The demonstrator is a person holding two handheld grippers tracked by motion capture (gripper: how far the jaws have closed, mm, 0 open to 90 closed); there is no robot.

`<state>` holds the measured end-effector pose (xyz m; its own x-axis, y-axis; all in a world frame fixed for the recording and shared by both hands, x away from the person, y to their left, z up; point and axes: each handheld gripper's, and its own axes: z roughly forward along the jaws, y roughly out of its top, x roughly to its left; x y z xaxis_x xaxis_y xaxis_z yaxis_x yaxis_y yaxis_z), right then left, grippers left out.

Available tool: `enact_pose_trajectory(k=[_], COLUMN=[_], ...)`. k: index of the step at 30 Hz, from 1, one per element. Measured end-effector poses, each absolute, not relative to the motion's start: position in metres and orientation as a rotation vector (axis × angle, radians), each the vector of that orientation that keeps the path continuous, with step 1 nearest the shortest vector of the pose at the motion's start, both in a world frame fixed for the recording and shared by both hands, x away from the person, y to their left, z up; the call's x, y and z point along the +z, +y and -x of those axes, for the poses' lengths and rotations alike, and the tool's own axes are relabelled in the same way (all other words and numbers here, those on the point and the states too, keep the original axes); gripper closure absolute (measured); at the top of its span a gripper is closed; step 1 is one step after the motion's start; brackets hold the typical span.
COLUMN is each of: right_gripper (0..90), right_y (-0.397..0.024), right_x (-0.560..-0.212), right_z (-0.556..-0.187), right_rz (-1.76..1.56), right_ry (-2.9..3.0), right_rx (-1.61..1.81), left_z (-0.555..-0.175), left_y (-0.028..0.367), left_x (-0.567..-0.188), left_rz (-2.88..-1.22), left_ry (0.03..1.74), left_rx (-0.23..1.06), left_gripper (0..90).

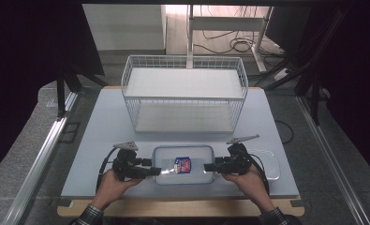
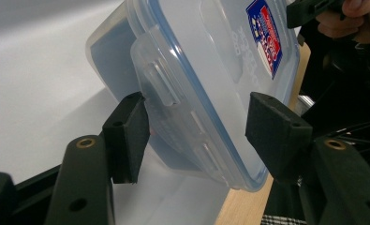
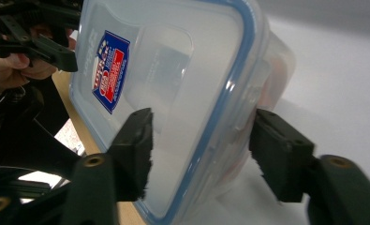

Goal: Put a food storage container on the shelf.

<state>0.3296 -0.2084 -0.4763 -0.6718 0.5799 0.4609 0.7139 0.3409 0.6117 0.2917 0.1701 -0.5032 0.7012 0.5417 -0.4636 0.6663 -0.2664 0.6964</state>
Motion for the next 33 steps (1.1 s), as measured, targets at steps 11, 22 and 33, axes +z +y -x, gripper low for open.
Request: enact_pose_trajectory(k=[11, 22, 33], right_gripper=[51.0, 53.2, 53.2], right_y=[-0.218, -0.218, -0.218], right_x=[-0.477, -0.473, -0.459], right_z=[-0.325, -0.318, -0.318], right_rz=[1.208, 1.244, 1.209], right_ry=[-2.358, -2.372, -2.404], right_rx=[-1.277, -1.345, -1.433], left_z=[-0.284, -0.283, -0.289], left_y=[0.169, 0.166, 0.171], left_x=[-0.503, -0.500, -0.485], left_rz=[-1.840, -1.801, -1.775], left_ry=[1.036, 1.060, 1.028], left_rx=[-0.180, -0.140, -0.135], left_gripper=[46.7, 48.5, 50.4])
